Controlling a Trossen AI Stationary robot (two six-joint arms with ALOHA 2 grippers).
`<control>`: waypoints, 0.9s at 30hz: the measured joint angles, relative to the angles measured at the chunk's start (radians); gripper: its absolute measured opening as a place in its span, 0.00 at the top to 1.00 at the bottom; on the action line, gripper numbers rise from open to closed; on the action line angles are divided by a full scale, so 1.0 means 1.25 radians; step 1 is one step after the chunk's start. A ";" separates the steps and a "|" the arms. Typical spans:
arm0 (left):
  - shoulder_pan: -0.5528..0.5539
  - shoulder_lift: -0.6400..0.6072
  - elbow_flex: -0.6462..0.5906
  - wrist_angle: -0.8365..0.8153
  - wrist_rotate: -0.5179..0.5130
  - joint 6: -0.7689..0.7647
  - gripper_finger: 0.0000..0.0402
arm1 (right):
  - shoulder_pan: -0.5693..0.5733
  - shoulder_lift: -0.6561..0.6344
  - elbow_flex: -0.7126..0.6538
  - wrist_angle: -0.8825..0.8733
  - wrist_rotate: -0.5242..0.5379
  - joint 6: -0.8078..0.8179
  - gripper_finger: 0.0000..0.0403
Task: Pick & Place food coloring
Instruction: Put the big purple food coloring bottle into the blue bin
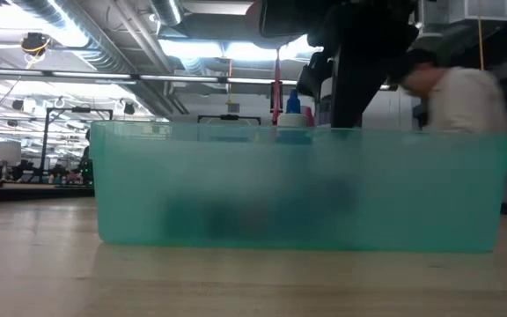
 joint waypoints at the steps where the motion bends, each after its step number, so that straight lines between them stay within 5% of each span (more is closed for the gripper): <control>1: 0.000 0.000 0.000 0.000 0.000 0.000 0.51 | 0.000 0.000 0.000 0.000 -0.001 0.000 0.60; 15: 0.000 0.000 0.000 0.000 0.000 0.003 0.51 | 0.000 0.000 0.000 0.013 -0.023 -0.022 0.59; 27: 0.000 0.000 0.000 0.000 0.001 0.003 0.51 | 0.000 0.000 0.000 0.014 -0.020 -0.022 0.45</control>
